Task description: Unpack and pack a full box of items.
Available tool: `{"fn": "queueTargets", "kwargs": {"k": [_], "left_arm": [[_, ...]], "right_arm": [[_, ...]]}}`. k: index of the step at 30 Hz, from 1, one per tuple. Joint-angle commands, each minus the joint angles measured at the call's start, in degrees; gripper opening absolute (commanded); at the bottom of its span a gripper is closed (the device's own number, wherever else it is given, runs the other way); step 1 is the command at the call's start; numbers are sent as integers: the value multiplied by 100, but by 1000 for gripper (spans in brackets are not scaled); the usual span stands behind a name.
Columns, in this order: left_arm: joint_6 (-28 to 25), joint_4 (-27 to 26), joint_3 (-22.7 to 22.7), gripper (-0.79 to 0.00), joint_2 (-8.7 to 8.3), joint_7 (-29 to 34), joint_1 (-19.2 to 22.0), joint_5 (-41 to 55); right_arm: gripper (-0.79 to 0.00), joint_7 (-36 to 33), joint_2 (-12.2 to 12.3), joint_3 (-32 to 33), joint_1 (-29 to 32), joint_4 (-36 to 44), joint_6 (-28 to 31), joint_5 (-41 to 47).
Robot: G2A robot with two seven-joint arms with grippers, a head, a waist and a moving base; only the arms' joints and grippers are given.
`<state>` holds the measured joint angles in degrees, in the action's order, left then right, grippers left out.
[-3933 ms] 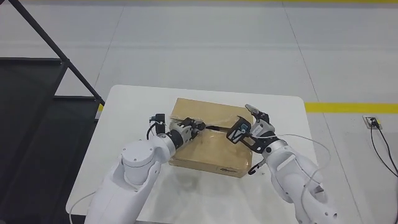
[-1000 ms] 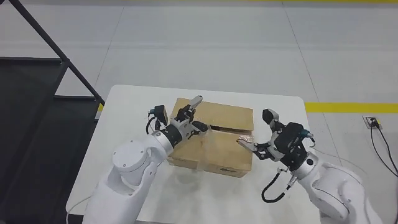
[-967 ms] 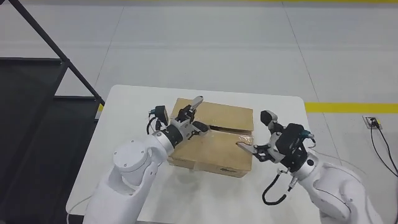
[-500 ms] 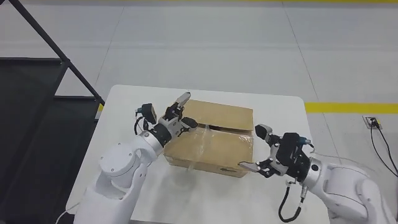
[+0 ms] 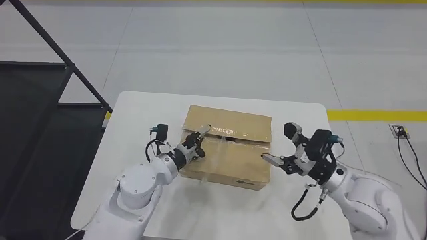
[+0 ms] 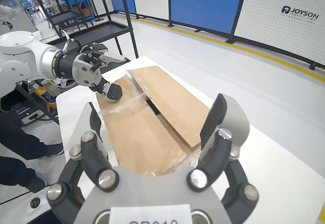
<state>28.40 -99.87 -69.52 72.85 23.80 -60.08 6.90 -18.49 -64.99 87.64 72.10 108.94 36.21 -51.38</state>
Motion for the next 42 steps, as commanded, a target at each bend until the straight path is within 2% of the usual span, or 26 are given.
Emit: {"fn": "queueTargets", "kwargs": {"k": [1,19,35,37,42], "left_arm": [[-58,96,137,0,23,5,80,22],[-221,398,859,0,270,-386,632,593],[-289,1006,1343,0,579,-896,1319,1314],[-315,1077,1375,0,609,-946,1375,1352],[-321,1170,1402,0,656,-983,1441,1406]], "right_arm": [[0,66,12,77,88,-1,10,17],[0,219,86,217,125,-254,90,82],[0,52,148,132,38,-389,198,114],[0,29,162,110,36,-380,379,161],[0,-221,236,81,-14,-471,1335,371]]}}
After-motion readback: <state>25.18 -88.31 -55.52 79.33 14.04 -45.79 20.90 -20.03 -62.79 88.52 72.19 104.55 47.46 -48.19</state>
